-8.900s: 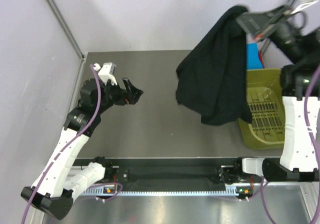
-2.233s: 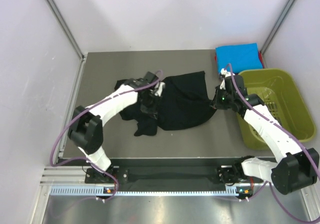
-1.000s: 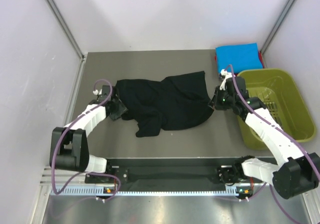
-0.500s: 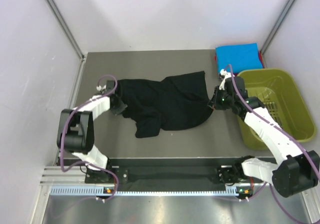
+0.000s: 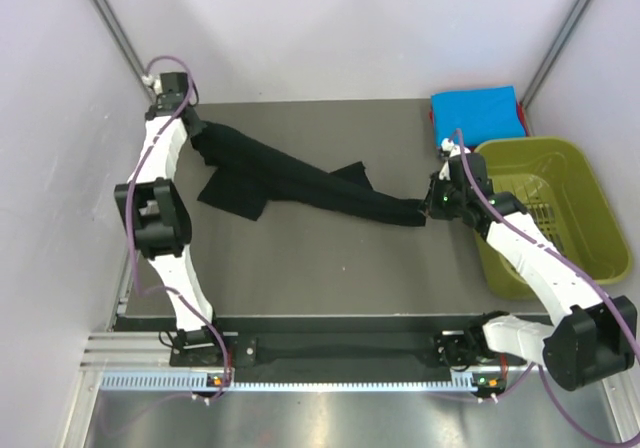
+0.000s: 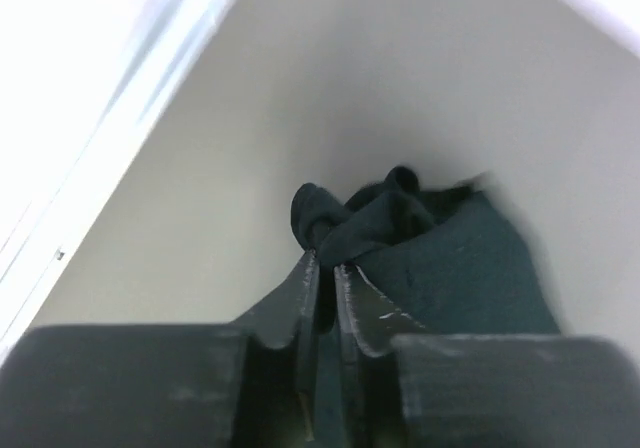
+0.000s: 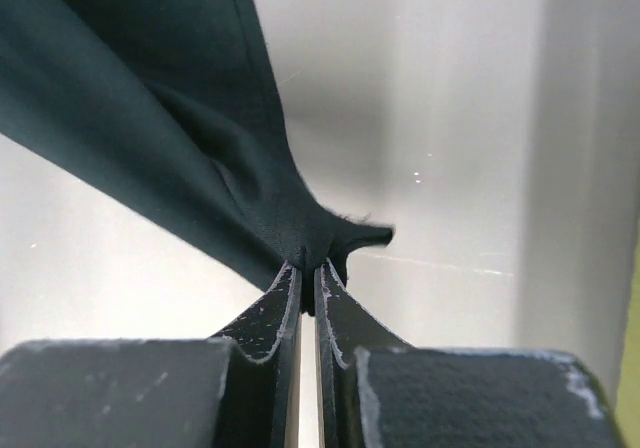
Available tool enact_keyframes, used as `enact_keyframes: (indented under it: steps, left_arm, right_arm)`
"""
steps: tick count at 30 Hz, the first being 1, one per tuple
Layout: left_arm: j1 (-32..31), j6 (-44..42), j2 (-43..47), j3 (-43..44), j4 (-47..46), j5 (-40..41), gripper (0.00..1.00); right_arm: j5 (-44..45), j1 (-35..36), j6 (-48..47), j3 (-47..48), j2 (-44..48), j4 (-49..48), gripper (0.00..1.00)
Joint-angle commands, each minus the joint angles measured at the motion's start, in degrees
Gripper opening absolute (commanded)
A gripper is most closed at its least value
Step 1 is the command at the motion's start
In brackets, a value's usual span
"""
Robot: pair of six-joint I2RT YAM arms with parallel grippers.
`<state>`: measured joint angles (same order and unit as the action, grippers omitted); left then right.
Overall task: Fold and stack the t-shirts
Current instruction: Flatten the tshirt out
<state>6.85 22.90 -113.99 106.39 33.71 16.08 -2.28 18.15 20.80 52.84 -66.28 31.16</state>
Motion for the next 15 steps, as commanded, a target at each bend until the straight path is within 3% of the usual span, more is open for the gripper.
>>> enact_keyframes:
  steps: [1,2,5,8,10,12,14,15]
  left_arm:
    - [0.1,-4.9,-7.3,3.1,9.1,0.2,0.17]
    - [0.2,-6.0,-7.7,4.2,9.3,0.0,0.28]
    - [1.2,-5.6,-8.1,5.4,10.1,-0.5,0.41]
    - [2.4,-3.4,-5.6,2.8,13.5,1.2,0.43]
    - [4.0,-2.0,0.2,-6.2,12.5,2.5,0.42]
    - [5.9,-0.9,5.2,-14.9,7.6,-1.4,0.42]
    - [9.4,-0.6,10.8,-26.1,-0.4,-5.9,0.42]
    - [10.8,-0.7,11.4,-28.5,-1.8,-13.2,0.42]
  right_arm:
    - [4.6,0.2,0.2,1.1,-0.1,0.9,0.00]
    - [5.2,0.2,0.0,1.3,0.1,1.1,0.00]
    - [5.5,0.2,0.0,1.6,-0.6,0.4,0.00]
    - [4.2,0.2,0.1,1.7,-2.1,-0.6,0.00]
    - [3.5,0.2,0.1,1.5,-2.7,-1.3,0.00]
    - [2.7,0.3,0.1,1.0,-2.7,-2.8,0.01]
    - [2.5,0.2,0.0,0.2,-2.6,-3.6,0.01]
    - [0.8,0.2,-0.1,0.0,-2.7,-4.2,0.00]
